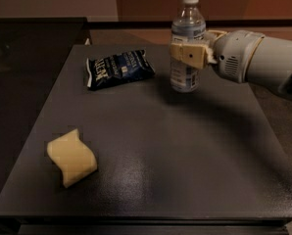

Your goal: Place blue plastic bottle upright

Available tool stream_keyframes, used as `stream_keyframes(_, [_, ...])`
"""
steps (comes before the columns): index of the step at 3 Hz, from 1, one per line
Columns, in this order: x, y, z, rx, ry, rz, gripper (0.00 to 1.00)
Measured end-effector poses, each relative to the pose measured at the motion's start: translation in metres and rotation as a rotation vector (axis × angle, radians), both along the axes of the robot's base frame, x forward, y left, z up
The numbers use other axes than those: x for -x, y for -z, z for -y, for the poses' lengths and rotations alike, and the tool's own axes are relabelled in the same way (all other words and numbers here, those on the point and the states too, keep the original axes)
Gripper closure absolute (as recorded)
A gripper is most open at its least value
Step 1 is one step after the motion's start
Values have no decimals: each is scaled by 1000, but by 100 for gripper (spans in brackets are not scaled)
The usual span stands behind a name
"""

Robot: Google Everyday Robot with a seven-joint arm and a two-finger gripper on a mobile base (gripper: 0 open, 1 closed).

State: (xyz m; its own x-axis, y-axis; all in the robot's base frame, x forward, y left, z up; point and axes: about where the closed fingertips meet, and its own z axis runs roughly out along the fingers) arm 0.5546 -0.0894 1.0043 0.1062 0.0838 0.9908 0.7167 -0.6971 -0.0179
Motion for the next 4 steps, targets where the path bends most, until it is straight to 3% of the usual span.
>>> stream_keyframes(3, [-2,37,24,-14,-11,76,100])
stream_keyframes(4, [-1,48,31,-19,1,97,82])
